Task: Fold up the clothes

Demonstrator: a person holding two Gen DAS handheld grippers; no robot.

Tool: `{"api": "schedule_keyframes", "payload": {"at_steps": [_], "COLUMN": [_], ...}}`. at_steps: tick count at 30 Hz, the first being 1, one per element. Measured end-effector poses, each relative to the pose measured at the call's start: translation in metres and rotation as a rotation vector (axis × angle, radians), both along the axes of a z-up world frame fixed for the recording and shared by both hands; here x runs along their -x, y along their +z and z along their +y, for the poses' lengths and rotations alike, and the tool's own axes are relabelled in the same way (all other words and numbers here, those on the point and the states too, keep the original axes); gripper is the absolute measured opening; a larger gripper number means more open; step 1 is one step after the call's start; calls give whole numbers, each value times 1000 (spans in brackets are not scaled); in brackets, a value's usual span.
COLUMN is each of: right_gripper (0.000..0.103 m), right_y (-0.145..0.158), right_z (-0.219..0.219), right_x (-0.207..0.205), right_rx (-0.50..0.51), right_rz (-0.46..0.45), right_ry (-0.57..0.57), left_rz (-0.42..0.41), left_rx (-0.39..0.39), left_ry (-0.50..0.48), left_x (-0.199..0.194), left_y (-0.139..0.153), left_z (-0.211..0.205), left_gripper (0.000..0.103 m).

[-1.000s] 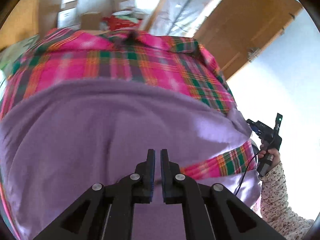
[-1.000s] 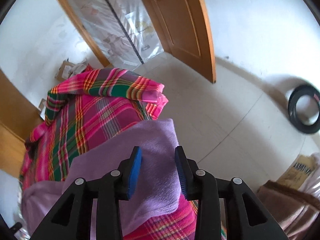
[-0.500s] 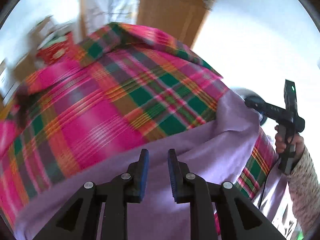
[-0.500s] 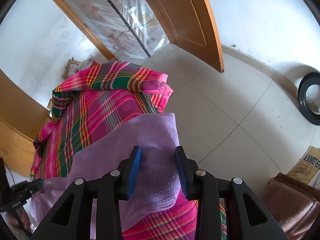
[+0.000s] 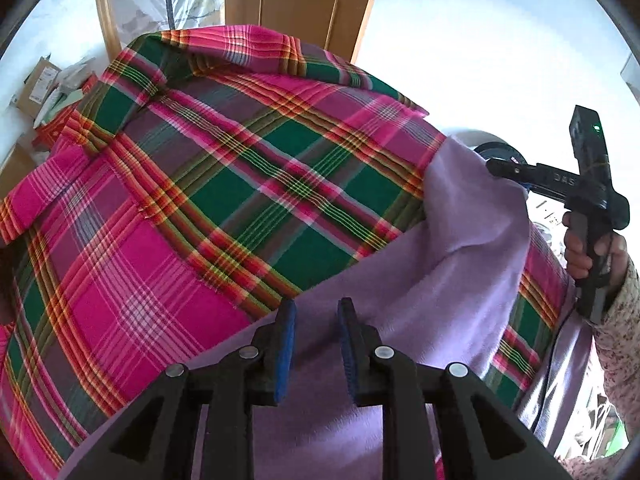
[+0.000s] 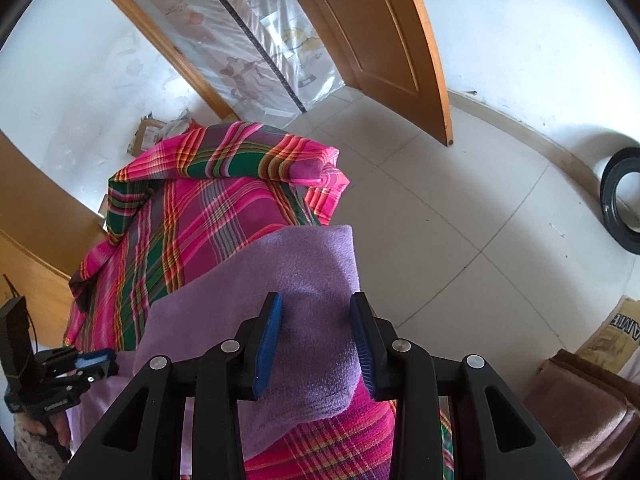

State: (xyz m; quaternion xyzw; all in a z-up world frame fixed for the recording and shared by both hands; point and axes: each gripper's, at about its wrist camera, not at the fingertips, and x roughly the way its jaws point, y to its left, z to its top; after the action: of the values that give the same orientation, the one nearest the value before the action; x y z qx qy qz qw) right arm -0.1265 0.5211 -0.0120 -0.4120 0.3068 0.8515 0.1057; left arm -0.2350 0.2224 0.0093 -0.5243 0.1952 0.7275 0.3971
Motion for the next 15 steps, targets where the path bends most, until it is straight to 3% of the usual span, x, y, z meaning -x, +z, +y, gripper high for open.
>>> {"api": "schedule_keyframes", "payload": {"at_steps": [9, 15], "right_gripper": [35, 23], "right_y": [0, 3], "right_z": [-2, -7], "right_x": [0, -1], "right_rx": [-7, -28], "right_rz": [5, 7], "right_ry": [3, 17], "left_rz": [102, 101], "left_rx": [56, 42], "left_ry": [-60, -26], "left_x": [-13, -13], "left_y": [-7, -8], "left_z": [11, 13], "left_gripper": [29, 31]}}
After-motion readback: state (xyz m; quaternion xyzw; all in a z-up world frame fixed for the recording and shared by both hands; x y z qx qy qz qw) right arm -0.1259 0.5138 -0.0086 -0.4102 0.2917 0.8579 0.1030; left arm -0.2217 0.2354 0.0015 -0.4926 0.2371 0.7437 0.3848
